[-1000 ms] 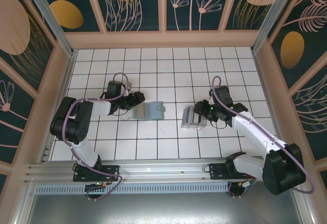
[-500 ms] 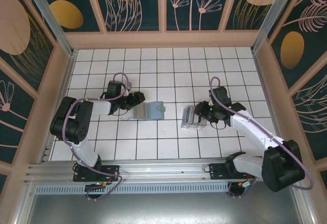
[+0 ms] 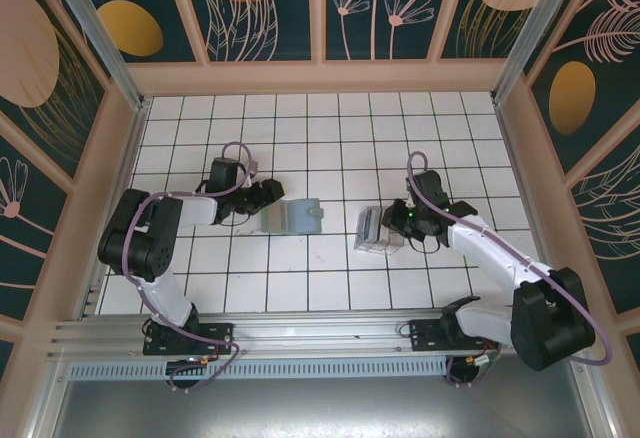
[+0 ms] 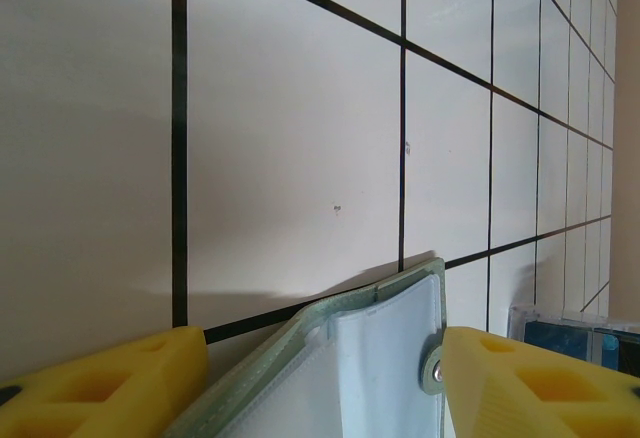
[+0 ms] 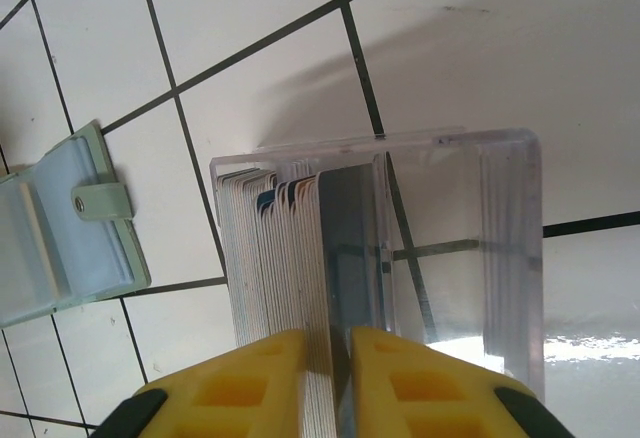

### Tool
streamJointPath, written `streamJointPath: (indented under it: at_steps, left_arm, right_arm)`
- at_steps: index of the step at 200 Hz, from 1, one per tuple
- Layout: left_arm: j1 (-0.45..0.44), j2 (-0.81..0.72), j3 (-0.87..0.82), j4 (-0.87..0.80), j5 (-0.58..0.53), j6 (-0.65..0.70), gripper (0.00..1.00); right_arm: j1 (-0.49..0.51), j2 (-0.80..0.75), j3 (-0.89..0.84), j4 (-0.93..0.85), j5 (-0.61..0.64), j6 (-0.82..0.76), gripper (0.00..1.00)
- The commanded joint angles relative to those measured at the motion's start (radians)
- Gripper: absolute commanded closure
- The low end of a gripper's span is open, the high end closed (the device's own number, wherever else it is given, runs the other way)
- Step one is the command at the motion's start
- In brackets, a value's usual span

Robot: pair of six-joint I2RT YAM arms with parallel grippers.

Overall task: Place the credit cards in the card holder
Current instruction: Pick up the credit card from the storage box.

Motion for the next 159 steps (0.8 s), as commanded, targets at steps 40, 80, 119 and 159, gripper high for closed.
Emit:
streamJointPath:
  at_steps: [40, 80, 119, 159]
  left_arm:
    - [-0.042, 0.131, -0.05, -0.113, -0.008, 0.005, 0.35]
    - [-0.04, 0.137, -0.048, -0.115, -0.009, 0.007, 0.35]
    - [-0.042, 0.144, -0.046, -0.116, -0.005, 0.009, 0.35]
    - [-0.043, 0.149, -0.04, -0.117, -0.002, 0.008, 0.35]
  right_arm:
    - [0.007, -0.035, -0.014, -0.008, 0.007, 0.007, 0.87]
    - [0.007, -0.05, 0.001, -0.023, 0.021, -0.001, 0.93]
    - [0.007, -0.052, 0.003, -0.03, 0.022, -0.004, 0.96]
    - [0.007, -0.063, 0.022, -0.056, 0.037, -0.01, 0.96]
